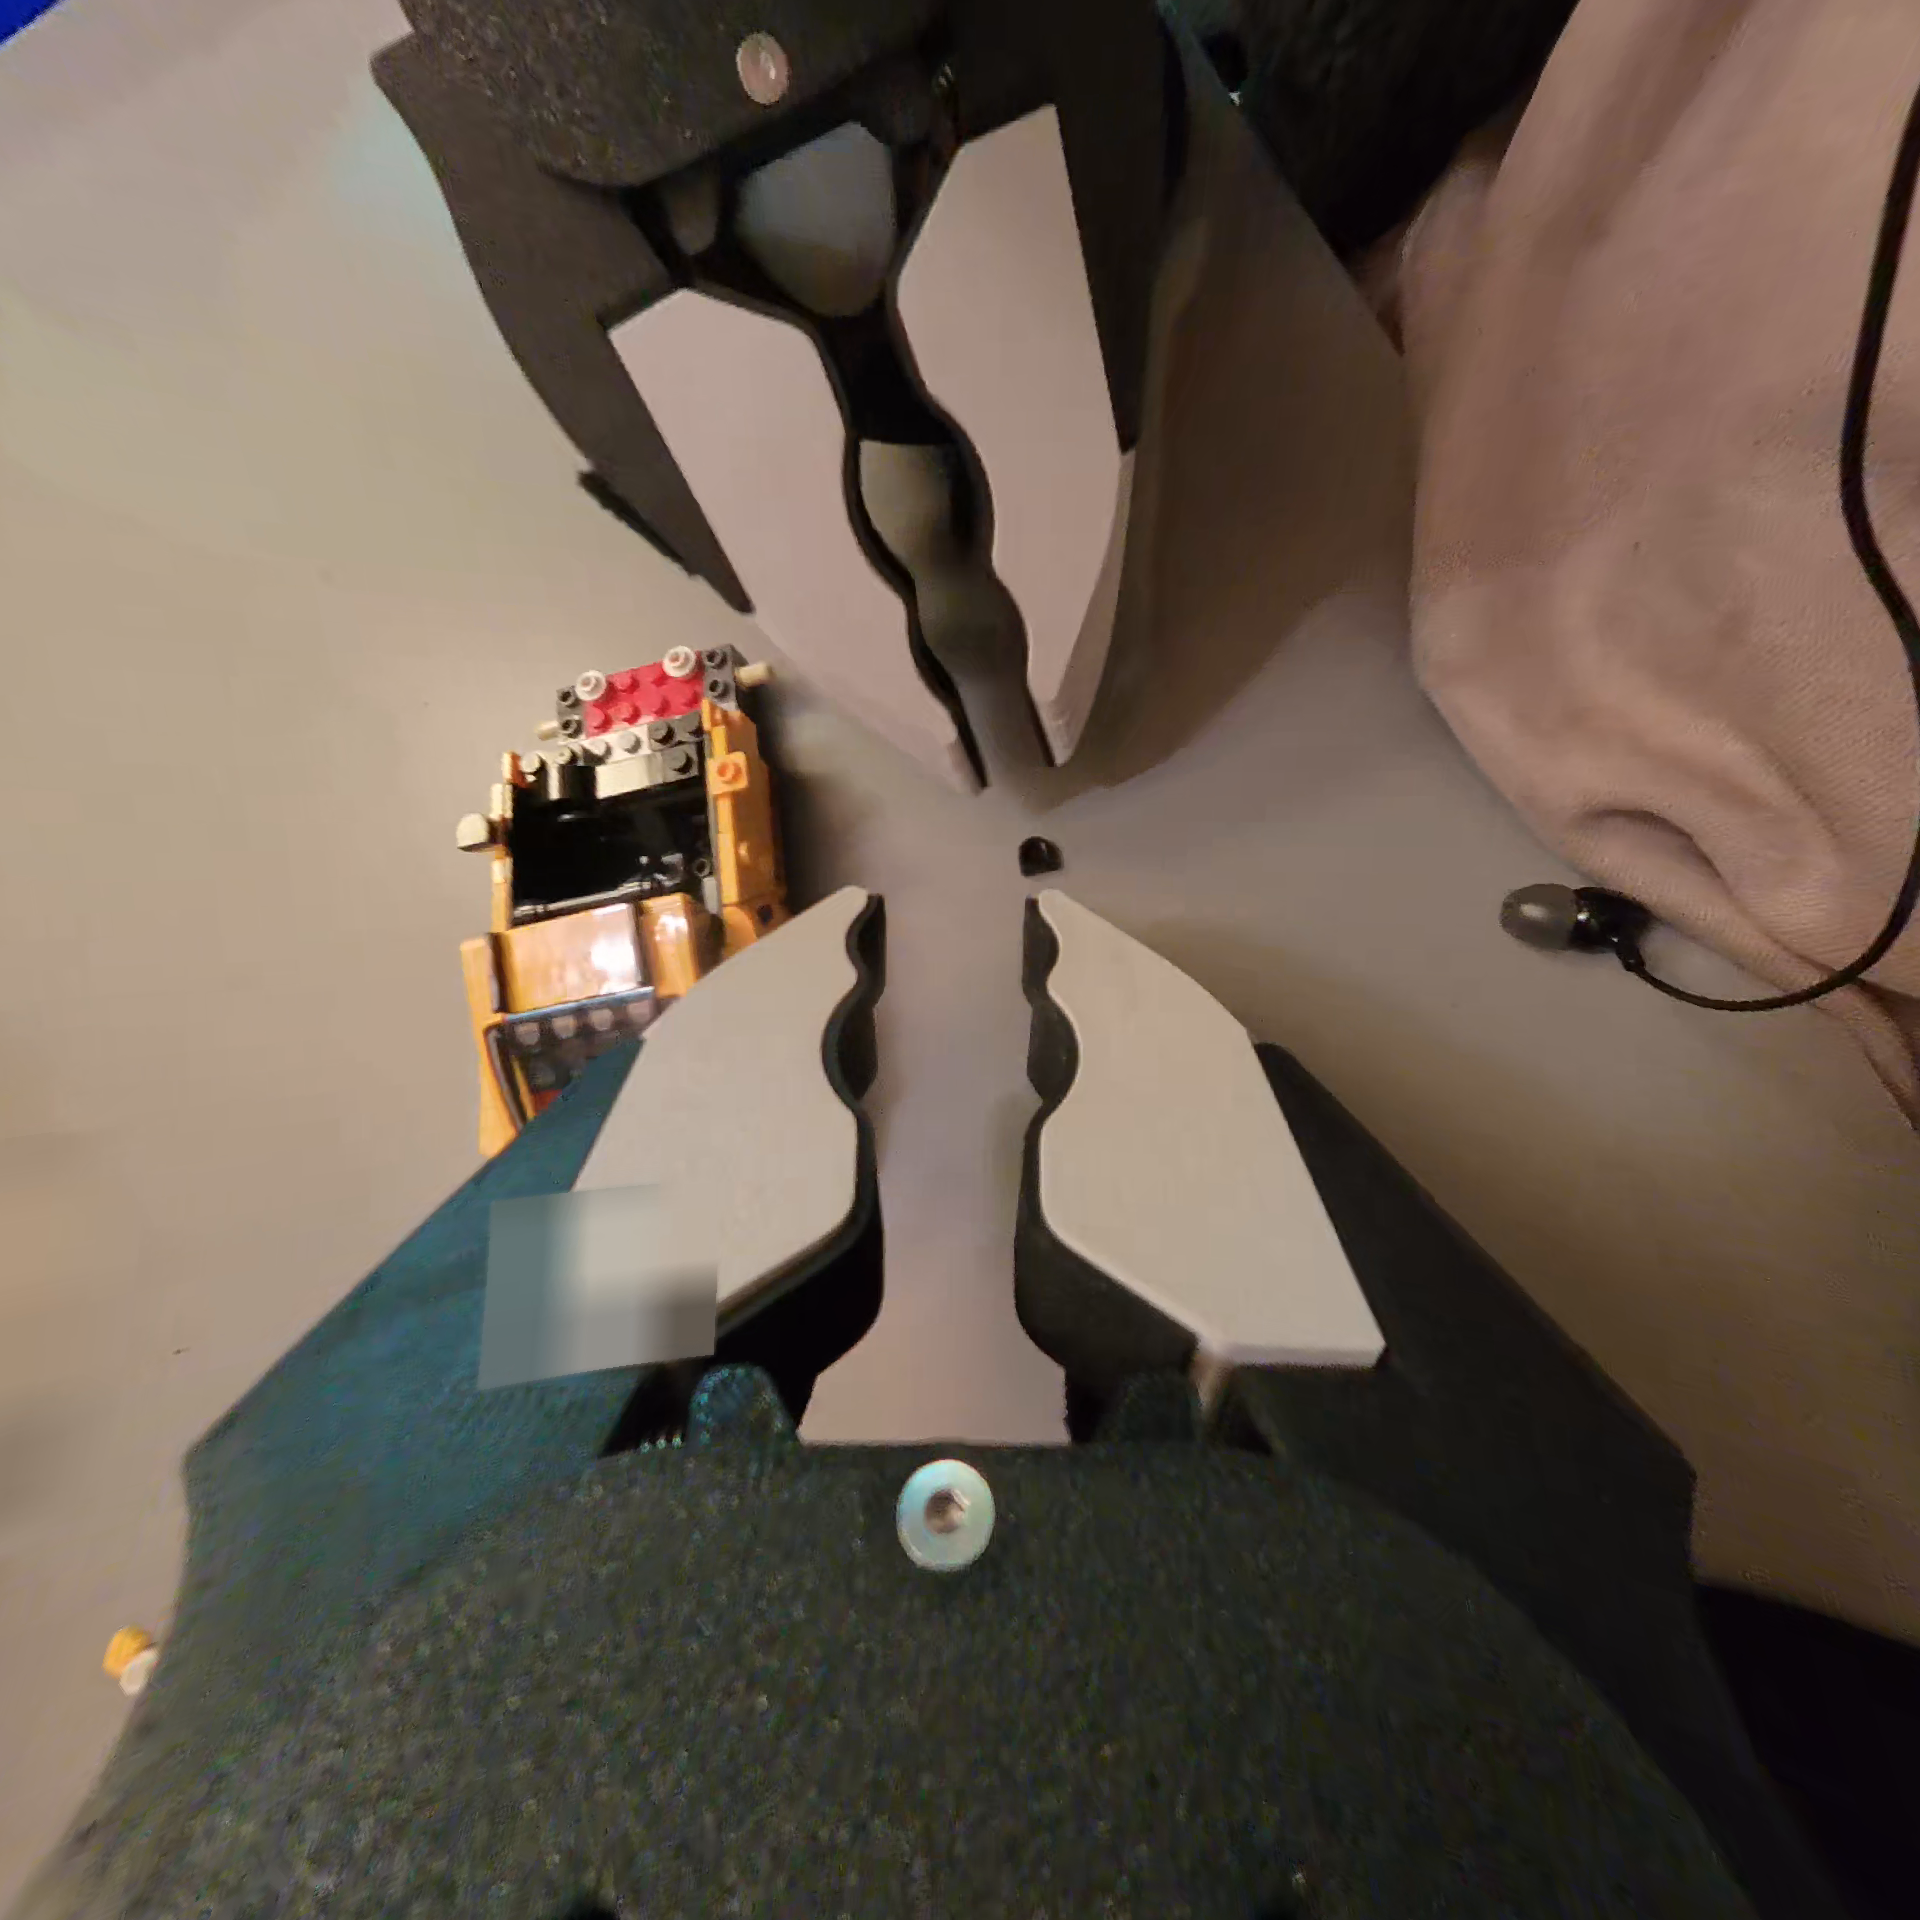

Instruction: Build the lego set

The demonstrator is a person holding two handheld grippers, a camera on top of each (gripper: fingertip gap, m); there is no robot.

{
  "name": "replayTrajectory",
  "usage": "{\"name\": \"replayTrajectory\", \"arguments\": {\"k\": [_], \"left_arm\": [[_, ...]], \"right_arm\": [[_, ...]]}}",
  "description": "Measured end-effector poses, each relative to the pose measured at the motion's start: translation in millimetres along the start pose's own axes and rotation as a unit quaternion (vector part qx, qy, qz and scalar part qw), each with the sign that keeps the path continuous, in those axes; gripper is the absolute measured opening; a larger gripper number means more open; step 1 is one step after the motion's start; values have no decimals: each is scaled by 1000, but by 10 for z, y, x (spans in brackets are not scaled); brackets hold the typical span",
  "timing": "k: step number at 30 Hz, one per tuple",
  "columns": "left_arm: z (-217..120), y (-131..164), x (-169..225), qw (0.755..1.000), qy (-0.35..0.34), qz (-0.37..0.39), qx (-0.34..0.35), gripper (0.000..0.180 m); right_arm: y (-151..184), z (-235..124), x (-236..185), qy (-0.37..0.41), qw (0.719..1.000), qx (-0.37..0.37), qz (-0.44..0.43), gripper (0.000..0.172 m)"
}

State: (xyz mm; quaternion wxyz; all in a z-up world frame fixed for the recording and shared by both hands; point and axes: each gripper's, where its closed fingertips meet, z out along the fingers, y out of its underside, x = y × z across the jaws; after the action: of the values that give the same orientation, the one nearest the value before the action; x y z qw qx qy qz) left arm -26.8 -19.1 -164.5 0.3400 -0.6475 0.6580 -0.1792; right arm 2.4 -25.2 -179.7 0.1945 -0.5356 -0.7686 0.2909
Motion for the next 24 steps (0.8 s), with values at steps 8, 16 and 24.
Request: {"name": "replayTrajectory", "arguments": {"k": [8,16,24], "left_arm": [[161,117,197,998,48,-11,-31,25],[189,80,195,998,60,-32,-7,22],[250,-22,211,998,54,-20,12,25]], "right_arm": [[-1,168,41,0,999,-38,-9,13],[11,179,62,-10,999,-45,6,7],[-77,18,121,8,1000,-7,25,7]]}}
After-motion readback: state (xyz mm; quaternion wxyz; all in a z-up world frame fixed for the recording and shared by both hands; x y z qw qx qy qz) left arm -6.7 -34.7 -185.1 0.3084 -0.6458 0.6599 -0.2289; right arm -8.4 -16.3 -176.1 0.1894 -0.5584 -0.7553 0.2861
